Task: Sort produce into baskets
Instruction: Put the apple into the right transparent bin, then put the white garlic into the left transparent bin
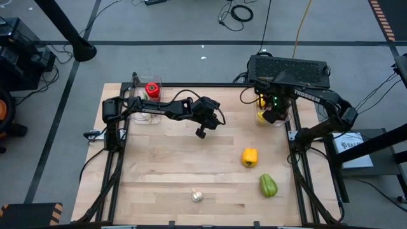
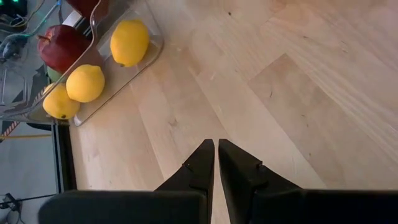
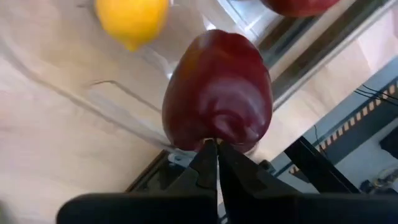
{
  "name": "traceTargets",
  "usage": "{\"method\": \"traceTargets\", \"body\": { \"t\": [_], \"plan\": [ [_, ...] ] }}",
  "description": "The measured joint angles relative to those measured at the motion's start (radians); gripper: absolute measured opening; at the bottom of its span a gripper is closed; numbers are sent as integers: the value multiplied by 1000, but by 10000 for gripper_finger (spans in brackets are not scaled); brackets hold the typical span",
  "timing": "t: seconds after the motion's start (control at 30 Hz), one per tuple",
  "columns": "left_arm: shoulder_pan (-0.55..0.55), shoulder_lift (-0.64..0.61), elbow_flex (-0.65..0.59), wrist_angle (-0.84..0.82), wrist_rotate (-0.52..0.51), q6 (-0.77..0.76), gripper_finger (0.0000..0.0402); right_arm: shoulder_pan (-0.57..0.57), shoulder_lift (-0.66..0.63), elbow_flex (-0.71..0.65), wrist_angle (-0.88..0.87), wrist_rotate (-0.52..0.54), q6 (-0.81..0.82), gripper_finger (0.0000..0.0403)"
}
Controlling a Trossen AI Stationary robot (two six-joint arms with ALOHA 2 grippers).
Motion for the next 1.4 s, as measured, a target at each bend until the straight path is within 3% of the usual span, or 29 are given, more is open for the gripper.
{"method": "traceTargets", "body": {
  "t": [0.3,0.53,0.8,0.97,1.1,1.23,1.4],
  "plan": [
    [0,0,0,0,0,-7,31,-49,0,-45,48,58,-39,7],
    [-2,0,0,-10,0,-32,31,-48,0,-48,80,62,-47,44],
    [-12,0,0,-17,-9,-32,31,-6,-16,-22,49,91,47,89],
    [-33,-21,0,-73,-35,-36,31,166,-129,113,22,214,204,104],
    [-67,-60,1,-114,-76,-85,31,357,-255,192,56,244,360,104],
    [-112,-114,0,-162,-96,-167,31,563,-364,161,221,263,424,105],
    [-187,-172,0,-256,-115,-310,31,781,-423,31,471,269,418,105]
  ]
}}
